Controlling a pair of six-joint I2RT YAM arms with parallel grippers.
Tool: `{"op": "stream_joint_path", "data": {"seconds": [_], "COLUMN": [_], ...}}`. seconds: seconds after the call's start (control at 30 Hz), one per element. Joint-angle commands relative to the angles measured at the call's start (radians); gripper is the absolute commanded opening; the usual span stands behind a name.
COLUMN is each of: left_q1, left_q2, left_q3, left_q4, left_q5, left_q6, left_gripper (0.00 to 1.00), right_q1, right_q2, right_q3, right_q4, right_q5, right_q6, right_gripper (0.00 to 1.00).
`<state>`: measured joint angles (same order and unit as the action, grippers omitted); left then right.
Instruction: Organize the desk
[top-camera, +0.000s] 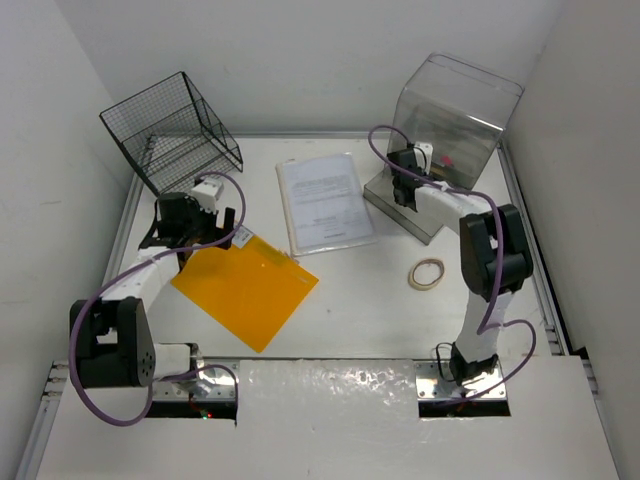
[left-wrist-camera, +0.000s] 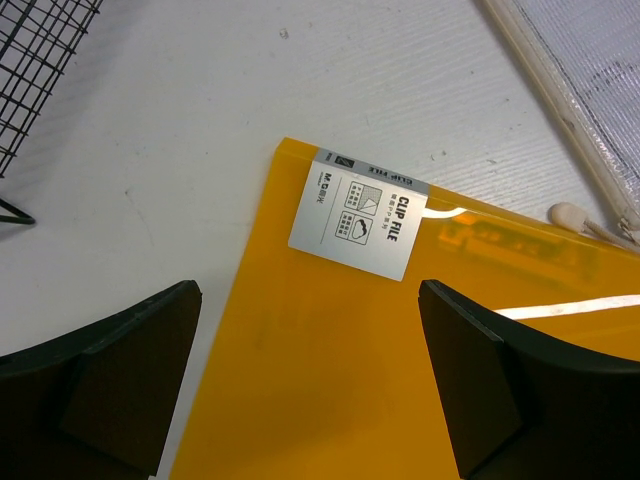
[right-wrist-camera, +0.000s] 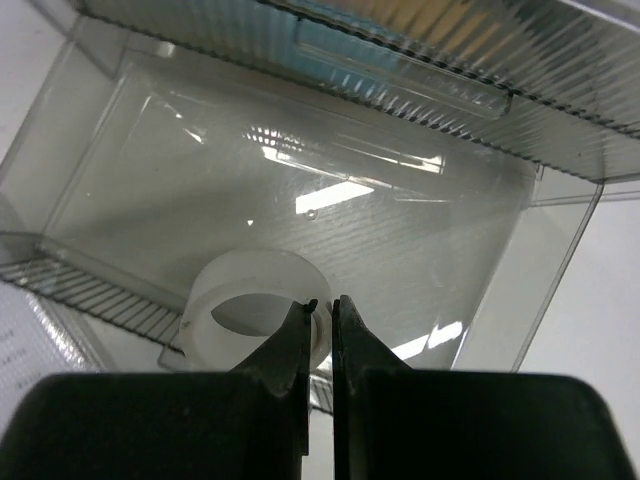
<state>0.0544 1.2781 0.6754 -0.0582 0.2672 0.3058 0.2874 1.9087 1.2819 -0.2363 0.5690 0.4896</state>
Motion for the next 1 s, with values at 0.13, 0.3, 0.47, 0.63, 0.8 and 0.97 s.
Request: {"op": "stream_joint_path", "data": {"seconds": [0.13, 0.3, 0.47, 0.63, 0.8, 0.97], "left_q1": [0.010, 0.010, 0.010, 0.012, 0.012, 0.010], "left_q2": [0.000, 0.001, 0.001, 0.003, 0.001, 0.003], "left_q3": [0.046, 0.047, 0.047, 0.047, 0.049, 0.052], "left_q4": [0.017, 0.014, 0.012, 0.012, 0.008, 0.003], "left_q5": [0.006, 0.006, 0.009, 0.010, 0.013, 0.015], "left_q6": [0.007, 0.009, 0.009, 0.010, 0.007, 0.007], "left_gripper": [0.89, 0.89, 0.89, 0.89, 0.89, 0.89], "right_q1": [-0.031, -0.033, -0.034, -0.031, -0.024, 0.016], "right_q2": [0.078, 0.128, 0.098, -0.016, -0.164, -0.328], "right_q3": [0.062, 0.103, 0.094, 0.037, -0.042, -0.180], "right_q4": [0.054, 0.032, 0.034, 0.026, -0.035, -0.150], "right_q5": [-0.004, -0.063, -0.097, -0.087, -0.136, -0.222], "right_q6": [0.118, 0.112, 0.025, -0.072, -0.193, -0.252], "right_gripper": [0.11, 0.23, 0.37, 0.59, 0.65, 0.58]}}
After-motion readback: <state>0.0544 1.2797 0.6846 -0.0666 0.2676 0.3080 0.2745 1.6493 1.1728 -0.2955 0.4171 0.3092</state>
